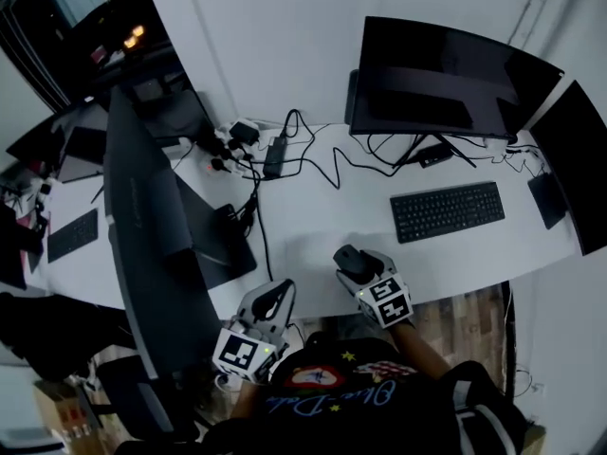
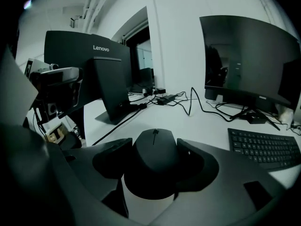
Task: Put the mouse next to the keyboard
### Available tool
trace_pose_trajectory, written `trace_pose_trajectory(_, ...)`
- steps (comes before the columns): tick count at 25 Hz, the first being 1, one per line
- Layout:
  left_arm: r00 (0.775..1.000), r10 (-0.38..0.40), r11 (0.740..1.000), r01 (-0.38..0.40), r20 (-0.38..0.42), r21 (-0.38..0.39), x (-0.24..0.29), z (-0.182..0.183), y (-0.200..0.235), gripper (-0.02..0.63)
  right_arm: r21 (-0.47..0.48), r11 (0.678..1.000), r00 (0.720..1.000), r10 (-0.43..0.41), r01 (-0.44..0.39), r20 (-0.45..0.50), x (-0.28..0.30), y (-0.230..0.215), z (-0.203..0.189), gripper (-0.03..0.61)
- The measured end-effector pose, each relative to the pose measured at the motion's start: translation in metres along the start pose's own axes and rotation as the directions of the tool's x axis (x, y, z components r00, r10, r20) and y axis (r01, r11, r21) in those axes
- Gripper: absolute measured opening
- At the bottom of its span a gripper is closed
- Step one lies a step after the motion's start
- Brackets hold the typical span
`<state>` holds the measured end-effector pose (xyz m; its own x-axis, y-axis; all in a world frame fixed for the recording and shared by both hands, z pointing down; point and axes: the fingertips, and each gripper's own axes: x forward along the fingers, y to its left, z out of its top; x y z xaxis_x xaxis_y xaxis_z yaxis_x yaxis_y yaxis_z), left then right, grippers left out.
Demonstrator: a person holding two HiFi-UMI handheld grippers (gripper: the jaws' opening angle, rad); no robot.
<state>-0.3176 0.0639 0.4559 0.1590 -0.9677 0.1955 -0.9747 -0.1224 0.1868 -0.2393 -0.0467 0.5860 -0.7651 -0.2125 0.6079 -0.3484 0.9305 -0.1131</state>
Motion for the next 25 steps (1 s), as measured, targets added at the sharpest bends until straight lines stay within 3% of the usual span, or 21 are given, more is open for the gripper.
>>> trace_pose_trajectory(7, 0.989, -0.147, 0.989, 0.147, -0.014, 0.017, 0.001, -0.008, -0.021, 0.004, 0.08, 0.99, 0.992, -0.118, 0.114, 0.053, -0.042, 0.005, -0.011, 0.29)
trace_pose_trajectory(15, 0.955, -0.296, 0.954, 0.297, -0.039, 0.036, 0.005, -0.018, -0.049, 0.003, 0.159, 0.962, 0.966, -0.24, 0.223, 0.098, -0.09, 0.008, -0.02, 0.29)
trace_pose_trajectory(25, 0.926, -0.374, 0.925, 0.376, -0.053, 0.054, 0.011, -0.022, -0.074, 0.003, 0.209, 0.927, 0.931, -0.342, 0.311, 0.129, -0.134, -0.004, -0.028, 0.29)
